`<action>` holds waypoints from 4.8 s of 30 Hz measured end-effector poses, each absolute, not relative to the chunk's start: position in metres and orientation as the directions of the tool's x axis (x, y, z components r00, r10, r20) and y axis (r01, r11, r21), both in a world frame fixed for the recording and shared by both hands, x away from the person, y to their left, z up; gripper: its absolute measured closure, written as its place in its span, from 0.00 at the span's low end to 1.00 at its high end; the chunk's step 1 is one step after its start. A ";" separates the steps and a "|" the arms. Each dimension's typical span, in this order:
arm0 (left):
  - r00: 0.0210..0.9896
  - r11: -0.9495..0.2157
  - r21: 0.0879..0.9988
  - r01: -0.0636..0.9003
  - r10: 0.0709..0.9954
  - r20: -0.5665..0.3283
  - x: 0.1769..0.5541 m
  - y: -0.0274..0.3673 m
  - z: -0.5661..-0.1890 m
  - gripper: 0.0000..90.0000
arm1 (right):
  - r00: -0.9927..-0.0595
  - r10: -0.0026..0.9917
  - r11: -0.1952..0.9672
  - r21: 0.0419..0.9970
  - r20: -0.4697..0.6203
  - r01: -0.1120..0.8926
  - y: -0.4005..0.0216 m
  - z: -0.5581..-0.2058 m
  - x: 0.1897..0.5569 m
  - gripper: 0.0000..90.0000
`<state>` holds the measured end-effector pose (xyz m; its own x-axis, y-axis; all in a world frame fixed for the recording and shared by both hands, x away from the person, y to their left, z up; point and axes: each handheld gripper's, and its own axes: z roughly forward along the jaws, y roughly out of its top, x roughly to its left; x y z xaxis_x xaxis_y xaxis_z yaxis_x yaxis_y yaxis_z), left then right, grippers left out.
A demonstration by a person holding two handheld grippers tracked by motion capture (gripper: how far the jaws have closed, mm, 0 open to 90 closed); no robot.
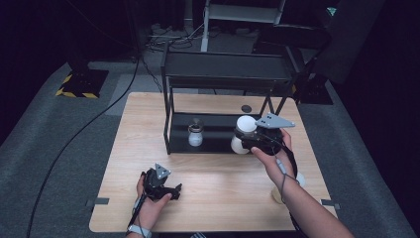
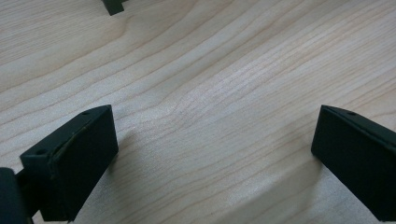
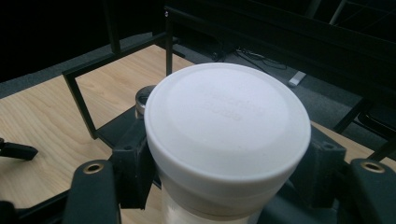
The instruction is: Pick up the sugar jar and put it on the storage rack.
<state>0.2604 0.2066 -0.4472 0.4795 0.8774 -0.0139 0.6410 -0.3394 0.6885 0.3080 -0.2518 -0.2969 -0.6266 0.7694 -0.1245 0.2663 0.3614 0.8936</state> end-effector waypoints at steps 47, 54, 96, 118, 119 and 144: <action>0.487 -0.343 0.689 0.638 0.873 -0.016 0.261 0.208 -0.447 0.01 | -0.591 0.801 0.349 0.875 -0.092 0.335 -0.203 -0.372 0.388 0.37; 0.488 -0.343 0.689 0.638 0.873 -0.016 0.262 0.208 -0.447 0.01 | -0.587 0.805 0.346 0.871 -0.086 0.348 -0.201 -0.380 0.392 0.37; 0.490 -0.347 0.688 0.637 0.872 -0.014 0.262 0.208 -0.447 0.01 | -0.585 0.811 0.270 0.905 -0.029 0.329 -0.243 -0.327 0.338 0.12; 0.481 -0.341 0.689 0.640 0.877 -0.013 0.261 0.206 -0.447 0.00 | -0.583 0.812 0.245 0.923 -0.027 0.298 -0.317 -0.297 0.264 0.12; 0.481 -0.339 0.690 0.639 0.877 -0.014 0.261 0.206 -0.448 0.00 | -0.583 0.812 0.249 0.922 -0.031 0.297 -0.320 -0.296 0.261 0.12; 0.475 -0.336 0.690 0.641 0.880 -0.013 0.261 0.205 -0.448 0.00 | -0.525 0.850 0.252 0.902 -0.033 0.351 -0.374 -0.311 0.204 0.10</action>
<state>0.2614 0.2053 -0.4476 0.4753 0.8797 -0.0134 0.6413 -0.3360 0.6898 0.2043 -0.3739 -0.3115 -0.5250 0.8504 -0.0329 0.3510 0.2516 0.9019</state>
